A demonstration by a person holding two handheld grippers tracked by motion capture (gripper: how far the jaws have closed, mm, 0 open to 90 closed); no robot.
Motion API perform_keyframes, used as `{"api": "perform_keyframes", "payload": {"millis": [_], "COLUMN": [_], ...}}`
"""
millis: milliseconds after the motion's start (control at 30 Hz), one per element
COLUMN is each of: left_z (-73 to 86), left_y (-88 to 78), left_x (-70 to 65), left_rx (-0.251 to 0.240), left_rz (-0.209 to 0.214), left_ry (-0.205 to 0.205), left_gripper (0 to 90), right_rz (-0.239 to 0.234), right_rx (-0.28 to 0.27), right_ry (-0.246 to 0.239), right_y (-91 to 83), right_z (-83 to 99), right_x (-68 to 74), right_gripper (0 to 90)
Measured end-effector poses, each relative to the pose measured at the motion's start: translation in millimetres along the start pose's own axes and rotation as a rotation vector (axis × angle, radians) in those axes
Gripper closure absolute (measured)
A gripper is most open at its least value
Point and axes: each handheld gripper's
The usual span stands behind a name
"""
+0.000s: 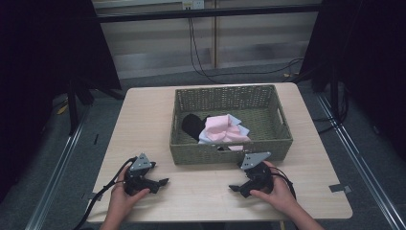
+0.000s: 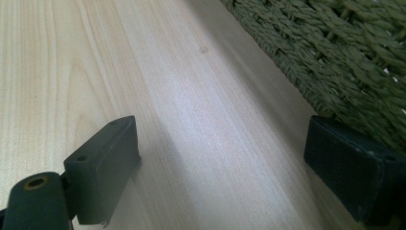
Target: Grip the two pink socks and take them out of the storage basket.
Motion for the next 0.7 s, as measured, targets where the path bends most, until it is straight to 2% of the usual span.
{"api": "perform_keyframes", "payload": {"millis": [367,467,567,700], "left_z": [-0.2,0.0,0.0,0.0], "left_y": [-0.3,-0.1,-0.1,-0.1], "left_x": [0.0,-0.2,-0.2,-0.2], "left_rx": [0.004,0.001,0.001,0.001], "left_rz": [-0.002,0.003,0.004,0.004], "left_ry": [0.003,0.001,0.002,0.002], "left_gripper": [15.3,15.3,15.3,15.3], "right_rz": [-0.001,-0.032,-0.037,-0.033], "right_rx": [0.008,0.02,0.032,0.046], "right_ry": [0.019,0.047,0.055,0.027], "right_y": [-1.6,-5.3,-10.6,-19.6], "right_z": [-1.1,-3.7,-7.7,-15.9], "right_x": [0.0,-2.8,-3.5,-1.3], "right_gripper": [14.0,14.8,15.7,17.0]}}
Point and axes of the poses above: each handheld gripper's, and its own axes: y roughly forward along the jaws, z roughly out of its underside, x roughly to its left, and after that the axes turned 11 degrees about -z, right-handed
